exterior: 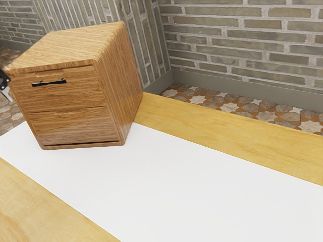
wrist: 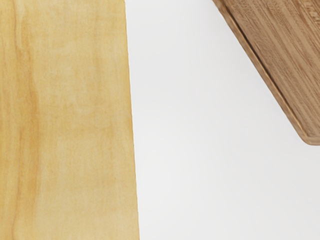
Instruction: Pull the drawer handle with one arm to open the drawer
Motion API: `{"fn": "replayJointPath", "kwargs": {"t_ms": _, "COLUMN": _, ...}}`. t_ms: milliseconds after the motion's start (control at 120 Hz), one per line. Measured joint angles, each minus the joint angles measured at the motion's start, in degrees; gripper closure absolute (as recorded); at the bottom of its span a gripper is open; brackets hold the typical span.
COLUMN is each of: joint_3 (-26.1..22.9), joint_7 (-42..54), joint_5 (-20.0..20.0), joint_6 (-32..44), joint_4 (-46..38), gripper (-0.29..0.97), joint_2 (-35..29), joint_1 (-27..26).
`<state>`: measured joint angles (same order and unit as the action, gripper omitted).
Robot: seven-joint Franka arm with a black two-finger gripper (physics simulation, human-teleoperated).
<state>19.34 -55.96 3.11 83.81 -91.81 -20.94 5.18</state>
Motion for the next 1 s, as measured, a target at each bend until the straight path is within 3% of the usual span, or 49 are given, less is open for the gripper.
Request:
{"fn": "replayJointPath", "kwargs": {"t_ms": 92, "joint_3": -7.6, "joint_7": -5.2, "joint_5": -0.3, "joint_6": 6.4, "joint_4": -11.8, "gripper": 0.02, "joint_2": -6.9, "joint_1": 14.1}}
{"fn": "replayJointPath", "kwargs": {"t_ms": 233, "joint_3": -10.3, "joint_7": -12.0, "joint_5": -1.2, "joint_6": 14.8, "joint_4": -14.1, "gripper": 0.02, "joint_2": -4.7, "joint_1": 20.4}}
{"fn": "replayJointPath", "kwargs": {"t_ms": 567, "joint_3": -11.0, "joint_7": -22.8, "joint_5": -0.9, "joint_6": 27.6, "joint_4": -14.3, "gripper": 0.03, "joint_2": -0.1, "joint_1": 21.7}}
{"fn": "replayJointPath", "kwargs": {"t_ms": 1000, "joint_3": -11.2, "joint_7": -30.0, "joint_5": 0.0, "joint_6": 39.3, "joint_4": -15.4, "gripper": 0.03, "joint_2": 4.6, "joint_1": 21.3}}
